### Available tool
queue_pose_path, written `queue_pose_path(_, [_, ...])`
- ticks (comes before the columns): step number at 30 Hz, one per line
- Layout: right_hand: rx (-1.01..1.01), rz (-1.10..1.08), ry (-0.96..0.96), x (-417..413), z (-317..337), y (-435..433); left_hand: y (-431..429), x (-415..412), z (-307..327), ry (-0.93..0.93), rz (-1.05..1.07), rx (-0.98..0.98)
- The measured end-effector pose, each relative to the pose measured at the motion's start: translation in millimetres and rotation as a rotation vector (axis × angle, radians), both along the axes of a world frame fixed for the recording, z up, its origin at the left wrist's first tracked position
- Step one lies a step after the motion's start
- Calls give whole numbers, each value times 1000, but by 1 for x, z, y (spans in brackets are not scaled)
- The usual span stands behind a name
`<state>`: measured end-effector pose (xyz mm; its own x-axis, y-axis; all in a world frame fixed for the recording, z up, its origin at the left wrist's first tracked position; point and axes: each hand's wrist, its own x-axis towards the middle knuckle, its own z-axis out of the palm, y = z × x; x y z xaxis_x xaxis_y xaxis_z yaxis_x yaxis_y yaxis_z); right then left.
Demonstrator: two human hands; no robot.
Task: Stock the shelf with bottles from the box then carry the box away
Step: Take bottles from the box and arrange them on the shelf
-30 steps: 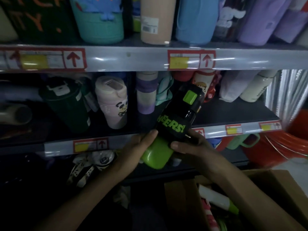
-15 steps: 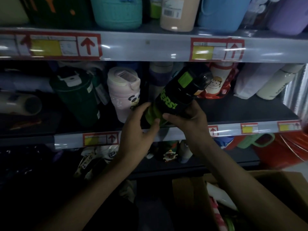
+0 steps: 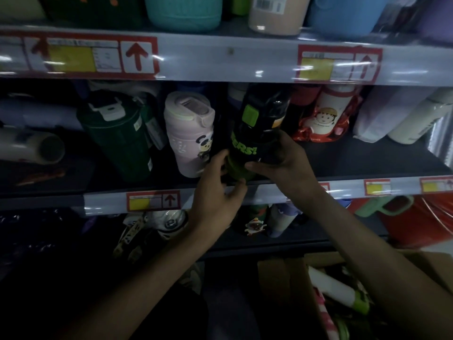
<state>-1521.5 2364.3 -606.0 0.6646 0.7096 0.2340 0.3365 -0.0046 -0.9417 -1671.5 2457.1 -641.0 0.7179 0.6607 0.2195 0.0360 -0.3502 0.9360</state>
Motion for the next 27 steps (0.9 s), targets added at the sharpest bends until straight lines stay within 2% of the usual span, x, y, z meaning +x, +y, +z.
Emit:
queue_pose_path(8, [17,-15,0,-3,-4,8,-1,4,-1,-26,49,-80])
queue_pose_path(21, [-58,-96,-41,4,-19,6,3,2,-3,-6,26,-63])
queue_pose_path(24, [-102,-105,-33,1,-17,-3,2,-2,-2,6,36,-1])
queue_pose_path(27, [-161,-91,-132,-2,-12,-16,-1,-8,-1,12,44,89])
